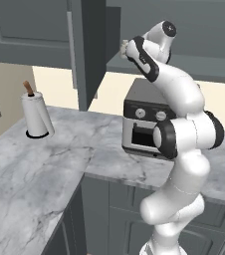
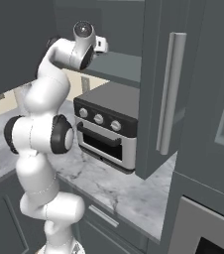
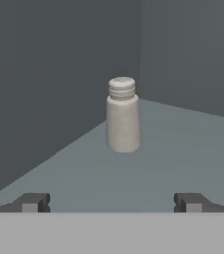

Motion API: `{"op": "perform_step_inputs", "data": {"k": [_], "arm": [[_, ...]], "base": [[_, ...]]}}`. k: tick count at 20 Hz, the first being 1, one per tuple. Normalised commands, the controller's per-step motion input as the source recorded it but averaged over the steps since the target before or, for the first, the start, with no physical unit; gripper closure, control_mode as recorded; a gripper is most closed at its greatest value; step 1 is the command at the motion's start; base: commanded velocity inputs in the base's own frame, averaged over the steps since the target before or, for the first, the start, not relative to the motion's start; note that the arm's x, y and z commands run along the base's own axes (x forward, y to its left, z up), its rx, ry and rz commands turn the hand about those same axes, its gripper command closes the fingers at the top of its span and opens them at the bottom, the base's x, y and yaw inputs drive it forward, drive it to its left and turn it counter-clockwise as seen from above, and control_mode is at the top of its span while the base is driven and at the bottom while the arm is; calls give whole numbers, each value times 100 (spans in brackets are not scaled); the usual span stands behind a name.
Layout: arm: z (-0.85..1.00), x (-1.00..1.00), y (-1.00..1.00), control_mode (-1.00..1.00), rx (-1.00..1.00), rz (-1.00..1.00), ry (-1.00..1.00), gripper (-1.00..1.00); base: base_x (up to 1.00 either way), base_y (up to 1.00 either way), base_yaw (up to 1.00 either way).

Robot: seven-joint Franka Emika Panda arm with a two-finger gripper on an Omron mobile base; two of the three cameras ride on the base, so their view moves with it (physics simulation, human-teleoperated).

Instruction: Take 2 condiments from the cabinet and move them on the counter near the stove.Make sure the condiments are lined up with each other, next to each other.

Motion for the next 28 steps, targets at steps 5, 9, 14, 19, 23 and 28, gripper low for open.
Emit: {"op": "perform_step_inputs", "data": {"k": [5, 9, 14, 19, 23, 28], "arm": [[-3, 35, 3, -100, 0, 0, 1, -100], [-3, 37, 3, -100, 0, 0, 1, -100], [-1, 34, 1, -100, 0, 0, 1, -100], [0, 33, 1, -100, 0, 0, 0, -100], [0, 28, 4, -100, 0, 0, 0, -100], [0, 28, 3, -100, 0, 0, 0, -100]], "base": [[0, 0, 0], [0, 0, 0], [0, 0, 0], [0, 0, 0], [0, 0, 0], [0, 0, 0]]}}
